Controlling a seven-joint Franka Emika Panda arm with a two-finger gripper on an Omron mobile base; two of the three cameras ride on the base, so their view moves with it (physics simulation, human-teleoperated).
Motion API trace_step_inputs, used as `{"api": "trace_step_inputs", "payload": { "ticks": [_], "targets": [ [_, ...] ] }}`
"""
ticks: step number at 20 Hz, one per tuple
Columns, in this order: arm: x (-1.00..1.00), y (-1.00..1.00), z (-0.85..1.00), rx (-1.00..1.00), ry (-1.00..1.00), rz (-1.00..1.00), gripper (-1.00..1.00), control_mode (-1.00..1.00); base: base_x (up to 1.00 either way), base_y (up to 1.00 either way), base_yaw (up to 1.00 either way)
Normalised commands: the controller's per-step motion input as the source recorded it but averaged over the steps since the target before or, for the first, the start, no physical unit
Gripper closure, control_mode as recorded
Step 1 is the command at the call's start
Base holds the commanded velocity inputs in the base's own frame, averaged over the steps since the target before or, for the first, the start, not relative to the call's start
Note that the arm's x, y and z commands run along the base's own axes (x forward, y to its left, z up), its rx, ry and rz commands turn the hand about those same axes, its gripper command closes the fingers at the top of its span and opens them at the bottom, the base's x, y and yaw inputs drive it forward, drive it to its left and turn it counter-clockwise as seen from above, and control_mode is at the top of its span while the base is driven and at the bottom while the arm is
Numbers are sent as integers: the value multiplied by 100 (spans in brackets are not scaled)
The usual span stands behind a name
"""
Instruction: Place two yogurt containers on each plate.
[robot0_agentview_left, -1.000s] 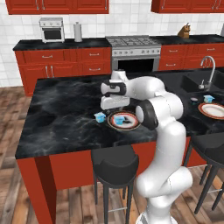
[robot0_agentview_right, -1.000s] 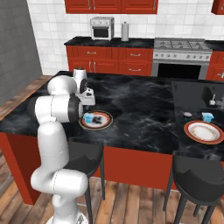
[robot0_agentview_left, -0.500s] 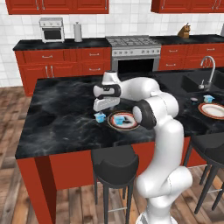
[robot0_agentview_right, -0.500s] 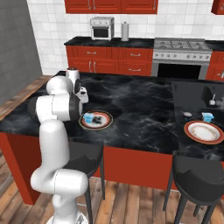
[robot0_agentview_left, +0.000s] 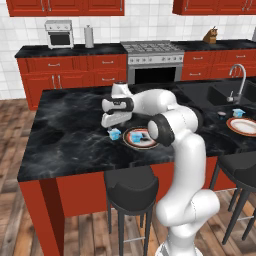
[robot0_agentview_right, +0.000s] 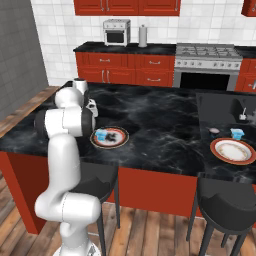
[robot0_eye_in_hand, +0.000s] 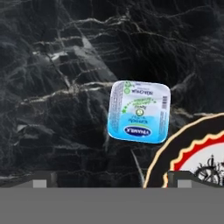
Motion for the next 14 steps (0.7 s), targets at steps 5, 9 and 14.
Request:
{"api": "trace_step_inputs", "payload": {
  "ticks": [5, 9, 14],
  "targets": [
    [30, 17, -21, 0, 0, 0, -100, -100, 0, 0, 0],
    [36, 1, -8, 0, 0, 0, -100, -100, 0, 0, 0],
    [36, 0, -5, 0, 0, 0, -100, -100, 0, 0, 0]
  ]
}}
